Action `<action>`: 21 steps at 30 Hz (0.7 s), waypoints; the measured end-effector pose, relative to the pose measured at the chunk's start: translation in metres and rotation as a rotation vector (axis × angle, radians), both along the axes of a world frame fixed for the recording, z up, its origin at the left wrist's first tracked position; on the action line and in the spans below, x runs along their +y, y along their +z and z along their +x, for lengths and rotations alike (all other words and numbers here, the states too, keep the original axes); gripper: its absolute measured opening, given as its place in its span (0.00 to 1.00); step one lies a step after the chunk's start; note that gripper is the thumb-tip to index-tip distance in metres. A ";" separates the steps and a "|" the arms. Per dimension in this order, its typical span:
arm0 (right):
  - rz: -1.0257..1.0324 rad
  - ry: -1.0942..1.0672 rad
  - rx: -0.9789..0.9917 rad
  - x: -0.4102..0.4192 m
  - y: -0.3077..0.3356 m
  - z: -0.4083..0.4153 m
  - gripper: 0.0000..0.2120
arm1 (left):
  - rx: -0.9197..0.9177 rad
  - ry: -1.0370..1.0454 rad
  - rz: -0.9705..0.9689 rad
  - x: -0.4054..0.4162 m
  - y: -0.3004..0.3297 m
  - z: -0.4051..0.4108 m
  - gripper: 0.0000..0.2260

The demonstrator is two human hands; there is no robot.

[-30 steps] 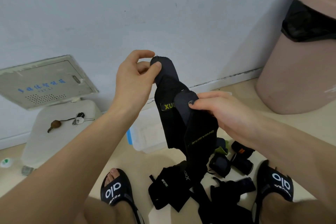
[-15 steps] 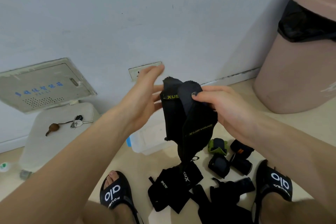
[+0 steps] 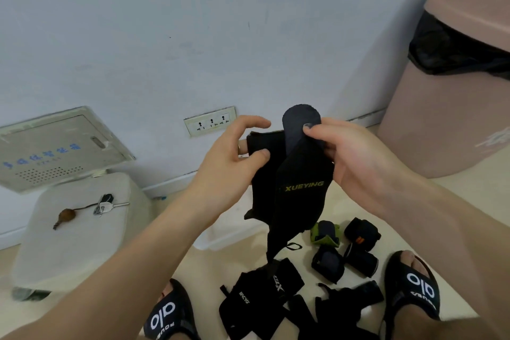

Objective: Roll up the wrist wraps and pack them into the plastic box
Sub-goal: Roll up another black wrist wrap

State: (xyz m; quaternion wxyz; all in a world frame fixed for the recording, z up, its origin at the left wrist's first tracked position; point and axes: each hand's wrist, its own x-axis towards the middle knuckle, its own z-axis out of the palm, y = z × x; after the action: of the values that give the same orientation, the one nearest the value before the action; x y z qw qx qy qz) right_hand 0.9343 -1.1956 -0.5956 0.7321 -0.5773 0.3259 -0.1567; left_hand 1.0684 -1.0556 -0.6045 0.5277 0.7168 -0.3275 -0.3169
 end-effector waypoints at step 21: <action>-0.170 0.108 0.074 -0.003 -0.015 0.024 0.15 | 0.145 0.129 -0.128 -0.031 0.010 0.020 0.08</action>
State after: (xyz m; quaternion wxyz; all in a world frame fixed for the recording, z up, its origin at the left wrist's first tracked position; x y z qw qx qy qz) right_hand 0.9584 -1.1989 -0.6105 0.6753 -0.6596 0.3065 -0.1225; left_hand 1.0885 -1.0868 -0.5947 0.6142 0.6764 -0.2611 -0.3116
